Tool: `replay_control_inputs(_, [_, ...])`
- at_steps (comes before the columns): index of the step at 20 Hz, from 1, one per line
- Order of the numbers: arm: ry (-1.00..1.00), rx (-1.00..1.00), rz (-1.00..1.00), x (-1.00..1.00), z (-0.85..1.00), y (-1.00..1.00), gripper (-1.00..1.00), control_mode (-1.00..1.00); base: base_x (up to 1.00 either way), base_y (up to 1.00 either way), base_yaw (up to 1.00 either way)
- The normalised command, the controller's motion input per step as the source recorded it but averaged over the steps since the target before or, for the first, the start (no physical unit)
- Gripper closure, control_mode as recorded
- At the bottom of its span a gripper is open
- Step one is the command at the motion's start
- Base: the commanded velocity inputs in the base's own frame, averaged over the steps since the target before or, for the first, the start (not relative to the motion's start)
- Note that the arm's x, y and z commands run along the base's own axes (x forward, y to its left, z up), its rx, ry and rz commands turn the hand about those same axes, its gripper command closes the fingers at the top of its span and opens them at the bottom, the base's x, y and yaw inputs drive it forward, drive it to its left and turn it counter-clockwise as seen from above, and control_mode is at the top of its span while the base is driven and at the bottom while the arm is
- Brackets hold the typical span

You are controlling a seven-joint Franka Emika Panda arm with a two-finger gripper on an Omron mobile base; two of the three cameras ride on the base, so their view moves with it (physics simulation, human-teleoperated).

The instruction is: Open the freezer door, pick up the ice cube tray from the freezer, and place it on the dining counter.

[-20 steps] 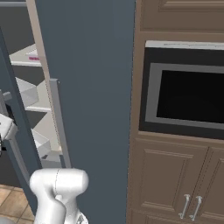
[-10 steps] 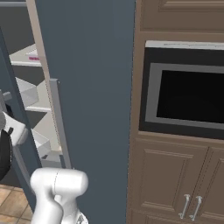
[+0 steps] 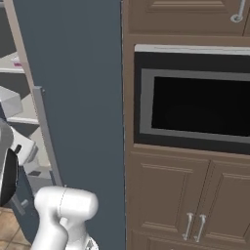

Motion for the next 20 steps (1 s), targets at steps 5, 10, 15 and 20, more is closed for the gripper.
replay_control_inputs(5, [0.0,0.0,0.0,0.0,0.0,0.0,-1.0,1.0,0.16,-0.04,-0.01])
replay_control_inputs(10, [0.0,0.07,0.0,0.32,0.04,0.09,-1.0,-1.0,0.08,0.03,0.0])
replay_control_inputs(15, [0.01,0.24,0.02,0.67,0.05,0.22,-1.0,-1.0,0.0,0.0,0.0])
replay_control_inputs(20, [0.03,0.14,0.0,0.62,-0.05,0.93,-1.0,-1.0,0.0,0.0,0.0])
